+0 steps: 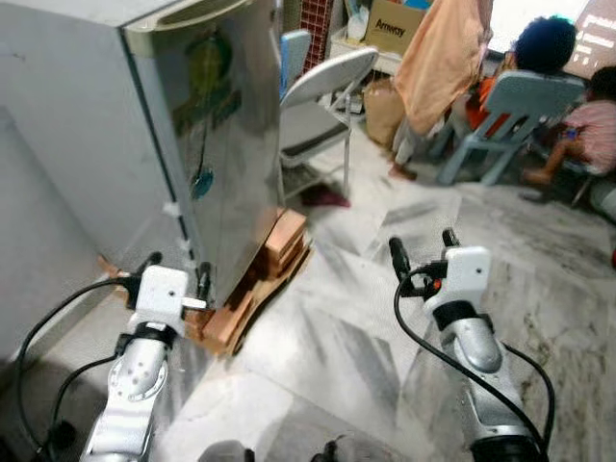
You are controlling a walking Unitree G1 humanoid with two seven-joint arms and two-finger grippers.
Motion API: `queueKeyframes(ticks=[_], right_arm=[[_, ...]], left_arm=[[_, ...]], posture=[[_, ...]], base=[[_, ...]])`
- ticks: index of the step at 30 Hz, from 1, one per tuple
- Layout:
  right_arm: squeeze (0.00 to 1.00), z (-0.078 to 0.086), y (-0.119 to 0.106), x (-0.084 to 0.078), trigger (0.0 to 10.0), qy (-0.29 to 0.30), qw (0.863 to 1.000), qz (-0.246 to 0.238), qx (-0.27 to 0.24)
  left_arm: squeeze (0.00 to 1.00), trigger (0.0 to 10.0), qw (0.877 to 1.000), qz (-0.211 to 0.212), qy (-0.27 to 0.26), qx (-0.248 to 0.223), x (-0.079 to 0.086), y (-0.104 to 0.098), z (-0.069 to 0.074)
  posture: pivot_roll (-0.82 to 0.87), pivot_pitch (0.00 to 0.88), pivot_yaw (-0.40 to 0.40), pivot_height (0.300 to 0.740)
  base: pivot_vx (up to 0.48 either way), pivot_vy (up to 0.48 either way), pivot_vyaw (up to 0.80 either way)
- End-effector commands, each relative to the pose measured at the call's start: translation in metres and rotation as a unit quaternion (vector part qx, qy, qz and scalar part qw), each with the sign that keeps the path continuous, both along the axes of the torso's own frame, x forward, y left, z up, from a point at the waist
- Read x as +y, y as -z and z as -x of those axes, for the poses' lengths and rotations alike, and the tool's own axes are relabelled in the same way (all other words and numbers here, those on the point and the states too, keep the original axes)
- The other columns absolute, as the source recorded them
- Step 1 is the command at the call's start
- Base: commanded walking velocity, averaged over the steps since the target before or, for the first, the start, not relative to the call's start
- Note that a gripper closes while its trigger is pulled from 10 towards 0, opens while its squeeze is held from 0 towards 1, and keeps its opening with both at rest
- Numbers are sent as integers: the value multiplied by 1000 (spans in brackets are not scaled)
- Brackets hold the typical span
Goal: Restocking fridge
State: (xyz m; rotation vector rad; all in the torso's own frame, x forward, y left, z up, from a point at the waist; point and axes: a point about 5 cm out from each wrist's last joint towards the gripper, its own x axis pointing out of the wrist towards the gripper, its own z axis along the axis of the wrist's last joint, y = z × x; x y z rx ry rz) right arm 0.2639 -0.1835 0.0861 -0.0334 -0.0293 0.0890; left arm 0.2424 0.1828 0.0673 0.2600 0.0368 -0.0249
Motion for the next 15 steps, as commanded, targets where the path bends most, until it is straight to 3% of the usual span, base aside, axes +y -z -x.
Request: queueKeyframes(ticks=[1, 8, 15], right_arm=[[0, 0, -2, 1, 10000, 3, 1000, -11, 1], [0, 1, -3, 1, 10000, 21, 1000, -16, 5], [0, 8, -1, -3, 10000, 26, 999, -16, 12]], left_arm=[[0, 10000, 1000, -7, -8, 1, 5, 0, 4], [0, 10000, 1000, 5, 11, 9, 1, 1, 5], [0, 10000, 1000, 22, 13, 6, 0, 0, 4]], posture=[[88, 44, -74, 740], [80, 47, -60, 740], [72, 46, -57, 740]], base=[[0, 0, 0], [0, 0, 0], [376, 76, -779]])
